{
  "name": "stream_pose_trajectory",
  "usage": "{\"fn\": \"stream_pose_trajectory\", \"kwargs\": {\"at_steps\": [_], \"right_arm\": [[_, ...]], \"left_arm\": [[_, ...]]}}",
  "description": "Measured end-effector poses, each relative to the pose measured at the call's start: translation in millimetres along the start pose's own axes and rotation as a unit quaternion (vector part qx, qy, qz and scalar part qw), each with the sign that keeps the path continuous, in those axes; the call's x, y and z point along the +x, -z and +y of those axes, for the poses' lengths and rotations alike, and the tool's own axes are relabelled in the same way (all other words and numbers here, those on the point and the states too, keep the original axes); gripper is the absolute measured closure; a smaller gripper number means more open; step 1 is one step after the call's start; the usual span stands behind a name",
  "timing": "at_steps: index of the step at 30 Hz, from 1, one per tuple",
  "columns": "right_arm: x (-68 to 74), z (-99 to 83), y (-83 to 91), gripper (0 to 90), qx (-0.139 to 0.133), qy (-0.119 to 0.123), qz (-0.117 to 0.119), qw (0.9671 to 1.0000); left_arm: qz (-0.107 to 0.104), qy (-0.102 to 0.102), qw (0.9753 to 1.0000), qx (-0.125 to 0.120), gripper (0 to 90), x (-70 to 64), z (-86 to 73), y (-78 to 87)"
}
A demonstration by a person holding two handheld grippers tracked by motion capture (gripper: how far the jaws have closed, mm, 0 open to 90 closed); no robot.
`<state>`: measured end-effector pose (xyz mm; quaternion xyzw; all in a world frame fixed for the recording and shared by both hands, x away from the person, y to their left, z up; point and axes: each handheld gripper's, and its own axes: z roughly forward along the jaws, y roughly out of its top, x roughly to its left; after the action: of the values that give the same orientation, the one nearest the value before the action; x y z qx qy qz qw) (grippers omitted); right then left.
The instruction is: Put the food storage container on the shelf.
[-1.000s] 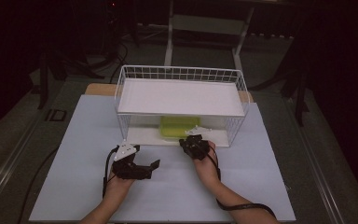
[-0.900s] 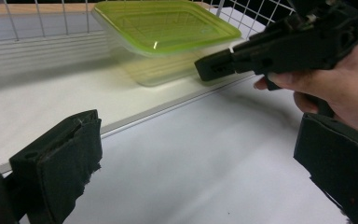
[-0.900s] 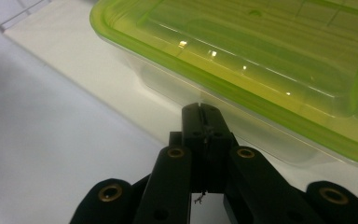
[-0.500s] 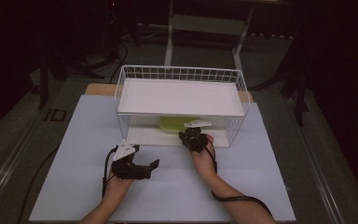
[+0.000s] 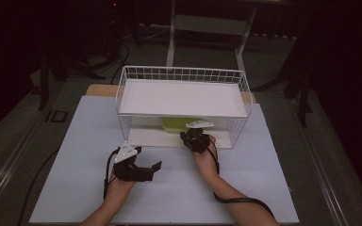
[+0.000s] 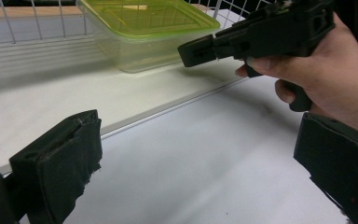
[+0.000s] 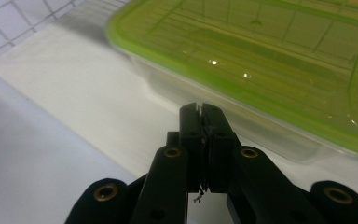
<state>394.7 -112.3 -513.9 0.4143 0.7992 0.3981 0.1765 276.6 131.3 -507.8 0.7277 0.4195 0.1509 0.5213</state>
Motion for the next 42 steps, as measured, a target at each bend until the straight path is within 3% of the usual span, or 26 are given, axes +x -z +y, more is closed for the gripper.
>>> {"fn": "stream_pose_trajectory", "kwargs": {"at_steps": [11, 13, 14, 17, 18, 19, 20, 22, 26, 32, 37, 42], "right_arm": [[8.6, -8.7, 18.3, 82.6, -0.014, 0.002, 0.021, 0.9997], [11.6, -11.4, 21.9, 78.3, -0.019, 0.005, 0.021, 0.9996], [13.9, -13.4, 25.6, 71.4, -0.02, 0.01, 0.022, 0.9995], [15.2, -15.1, 29.3, 68.7, -0.025, 0.009, 0.027, 0.9993], [16.7, -16.5, 34.5, 60.1, -0.029, 0.007, 0.026, 0.9992], [16.7, -16.5, 34.5, 60.1, -0.029, 0.007, 0.026, 0.9992], [17.2, -16.7, 38.6, 50.5, -0.033, 0.006, 0.027, 0.9991], [17.2, -16.7, 41.6, 46.3, -0.037, 0.003, 0.03, 0.9989], [12.4, -16.4, 54.3, 18.4, -0.033, -0.013, 0.053, 0.9979], [6.9, -19.0, 72.3, 14.8, -0.048, -0.001, 0.071, 0.9963], [5.0, -22.9, 87.7, 17.0, -0.055, -0.005, 0.083, 0.995], [8.1, -28.9, 103.7, 17.0, -0.06, 0.004, 0.094, 0.9937]], "left_arm": [[-0.003, -0.001, 1.0, -0.004, 1.6, -0.8, 1.0, 0.2], [-0.004, -0.002, 1.0, -0.004, 1.6, -0.8, 1.1, 0.3], [-0.008, 0.0, 0.9999, -0.008, 1.6, -0.5, 1.3, 0.2], [-0.011, 0.007, 0.9999, -0.007, 1.6, -0.6, 2.0, -0.5], [-0.014, 0.004, 0.9998, -0.01, 1.6, -3.3, 3.5, -0.6], [-0.014, 0.004, 0.9998, -0.01, 1.6, -3.3, 3.5, -0.6], [-0.021, -0.002, 0.9997, -0.013, 1.6, -7.0, 5.6, -0.1], [-0.025, -0.005, 0.9996, -0.015, 1.6, -8.5, 6.5, 0.2], [-0.054, -0.012, 0.9983, -0.017, 1.6, -13.5, 10.4, -0.1], [-0.073, -0.029, 0.9968, -0.016, 1.6, -20.5, 19.4, 4.0], [-0.093, -0.026, 0.9951, -0.02, 1.6, -22.9, 22.6, 9.5], [-0.086, -0.04, 0.9954, -0.011, 1.6, -27.4, 18.7, 15.8]]}}
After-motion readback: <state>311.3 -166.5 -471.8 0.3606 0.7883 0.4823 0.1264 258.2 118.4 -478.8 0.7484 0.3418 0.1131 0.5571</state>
